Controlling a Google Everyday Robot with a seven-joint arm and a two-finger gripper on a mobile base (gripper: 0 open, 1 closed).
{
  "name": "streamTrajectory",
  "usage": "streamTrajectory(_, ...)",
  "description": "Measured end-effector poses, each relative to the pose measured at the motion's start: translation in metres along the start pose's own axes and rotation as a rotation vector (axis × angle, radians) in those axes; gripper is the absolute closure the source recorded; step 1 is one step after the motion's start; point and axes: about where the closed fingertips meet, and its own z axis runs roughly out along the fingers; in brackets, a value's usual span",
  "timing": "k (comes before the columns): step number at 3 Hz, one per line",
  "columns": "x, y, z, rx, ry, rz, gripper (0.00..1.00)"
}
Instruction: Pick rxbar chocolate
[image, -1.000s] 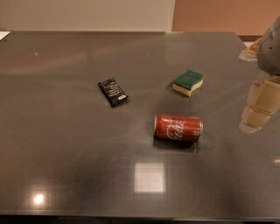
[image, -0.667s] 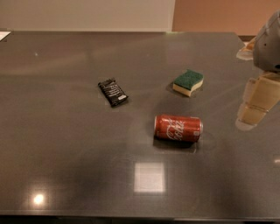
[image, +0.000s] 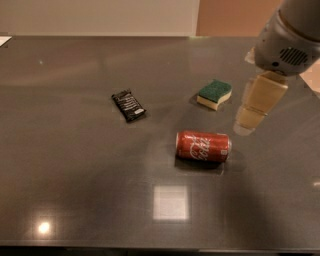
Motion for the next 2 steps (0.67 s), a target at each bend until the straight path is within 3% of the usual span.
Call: streamTrajectory(2, -0.078, -0.019, 0.042, 0.009, -0.019, 0.133, 0.0)
